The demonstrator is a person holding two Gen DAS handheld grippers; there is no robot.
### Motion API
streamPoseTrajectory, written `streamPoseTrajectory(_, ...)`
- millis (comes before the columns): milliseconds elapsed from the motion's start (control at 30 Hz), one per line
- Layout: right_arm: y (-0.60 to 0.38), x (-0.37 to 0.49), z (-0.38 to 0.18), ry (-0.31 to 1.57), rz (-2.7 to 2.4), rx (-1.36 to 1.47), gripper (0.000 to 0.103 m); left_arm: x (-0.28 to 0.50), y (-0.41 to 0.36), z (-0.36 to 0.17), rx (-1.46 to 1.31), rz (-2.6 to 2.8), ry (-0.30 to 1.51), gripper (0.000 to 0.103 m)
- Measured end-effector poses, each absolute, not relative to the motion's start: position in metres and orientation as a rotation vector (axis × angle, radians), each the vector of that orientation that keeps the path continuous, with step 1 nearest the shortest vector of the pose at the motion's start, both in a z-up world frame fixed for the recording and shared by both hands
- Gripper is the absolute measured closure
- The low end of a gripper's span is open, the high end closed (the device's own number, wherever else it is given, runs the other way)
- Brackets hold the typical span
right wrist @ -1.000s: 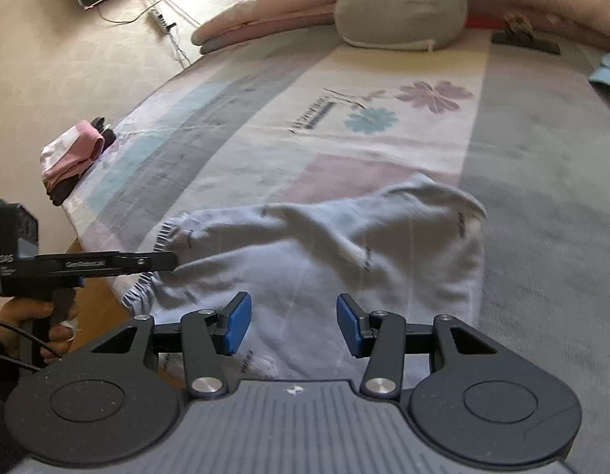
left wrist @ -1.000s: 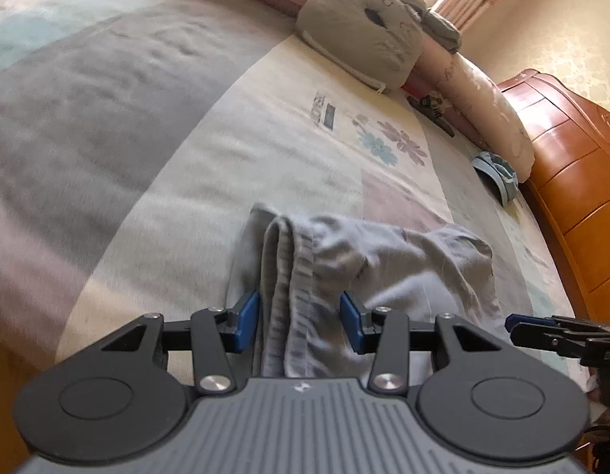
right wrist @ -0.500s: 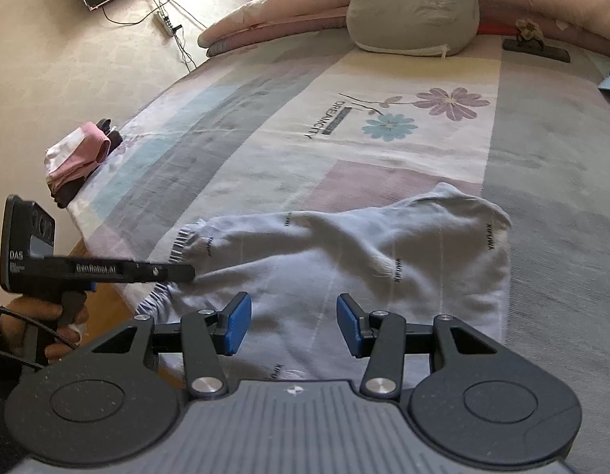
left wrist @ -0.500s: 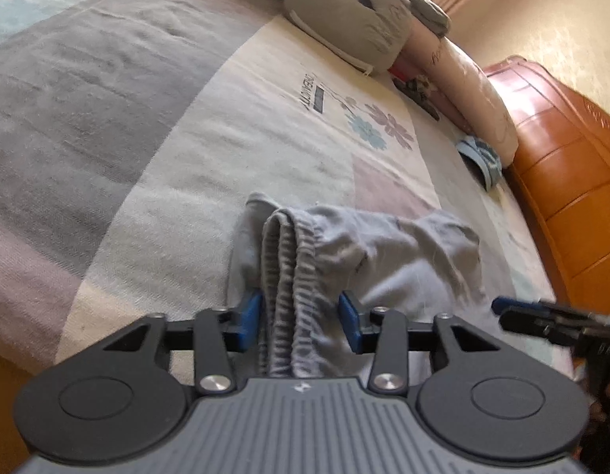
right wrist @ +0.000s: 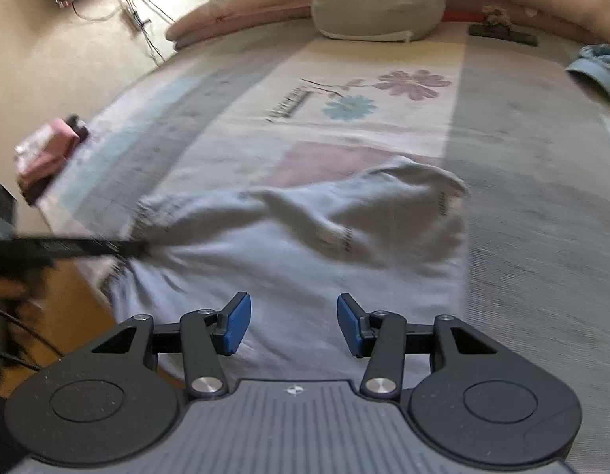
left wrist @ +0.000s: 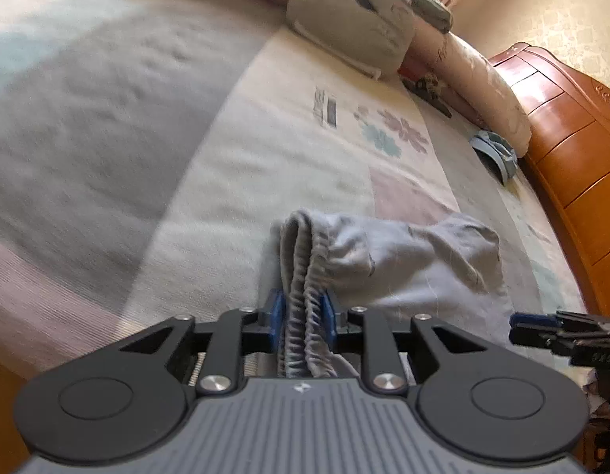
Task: Fold clothes
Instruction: 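Grasp the ribbed cuff end with the left gripper, fold it over, open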
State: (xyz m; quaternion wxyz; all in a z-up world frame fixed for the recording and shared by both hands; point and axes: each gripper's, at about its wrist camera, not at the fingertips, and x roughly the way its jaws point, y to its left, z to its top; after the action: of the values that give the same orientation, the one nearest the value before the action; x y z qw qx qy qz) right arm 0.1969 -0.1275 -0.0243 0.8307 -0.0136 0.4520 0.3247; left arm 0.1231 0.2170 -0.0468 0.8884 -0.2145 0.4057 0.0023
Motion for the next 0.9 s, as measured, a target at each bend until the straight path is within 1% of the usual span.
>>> streamPoseTrajectory(100,-0.142,0.19,-0.029,0.934,0.626,-0.112,0.049,0.117,0.214,-0.02,-0.373,-0.016,0.781,0.078)
streamPoseTrajectory(167,-0.152,0.187,-0.034,0.917,0.616,-0.129,0.05,0.124,0.206,-0.013,-0.38,-0.098,0.747,0.064)
streamPoseTrajectory(200,-0.153,0.188,-0.035,0.909,0.624,-0.122,0.05,0.13,0.201,-0.014,-0.39,-0.147,0.739,0.063)
streamPoseTrajectory(300,-0.154,0.191,-0.039,0.881,0.657,-0.097,0.05,0.158,0.18,-0.032,-0.385,-0.217,0.796,0.063)
streamPoseTrajectory(367,-0.151,0.194,-0.044,0.876,0.677,-0.079,0.05,0.168,0.175,-0.048,-0.35,-0.158,0.855,0.062)
streamPoseTrajectory(400,-0.152,0.197,-0.05,0.89,0.668,-0.072,0.05,0.173,0.175,-0.058,-0.332,-0.098,0.898,0.065)
streamPoseTrajectory(433,-0.156,0.201,-0.056,0.907,0.645,-0.066,0.052,0.173,0.177,-0.06,-0.345,-0.078,0.904,0.07)
streamPoseTrajectory(467,-0.161,0.202,-0.058,0.906,0.639,-0.052,0.057,0.171,0.18,-0.059,-0.372,-0.075,0.893,0.068)
streamPoseTrajectory(500,-0.165,0.204,-0.056,0.905,0.637,-0.037,0.057,0.17,0.18,-0.055,-0.381,-0.082,0.88,0.067)
streamPoseTrajectory(533,-0.167,0.209,-0.05,0.906,0.624,-0.031,0.057,0.169,0.178,-0.051,-0.383,-0.093,0.866,0.062)
streamPoseTrajectory(567,-0.166,0.213,-0.042,0.876,0.624,-0.032,0.057,0.168,0.176,-0.046,-0.384,-0.105,0.852,0.058)
streamPoseTrajectory(633,-0.162,0.223,-0.026,0.815,0.625,-0.033,0.057,0.17,0.17,-0.045,-0.381,-0.148,0.838,0.055)
streamPoseTrajectory(733,-0.136,0.247,-0.012,0.751,0.667,-0.05,0.057,0.177,0.168,-0.054,-0.387,-0.135,0.88,0.055)
streamPoseTrajectory(800,-0.116,0.264,-0.018,0.757,0.687,-0.081,0.057,0.176,0.171,-0.062,-0.395,-0.128,0.879,0.054)
streamPoseTrajectory(833,-0.11,0.272,-0.027,0.783,0.675,-0.091,0.057,0.173,0.175,-0.064,-0.42,-0.135,0.867,0.052)
streamPoseTrajectory(900,-0.105,0.287,-0.049,0.828,0.63,-0.12,0.06,0.169,0.183,-0.067,-0.463,-0.128,0.852,0.052)
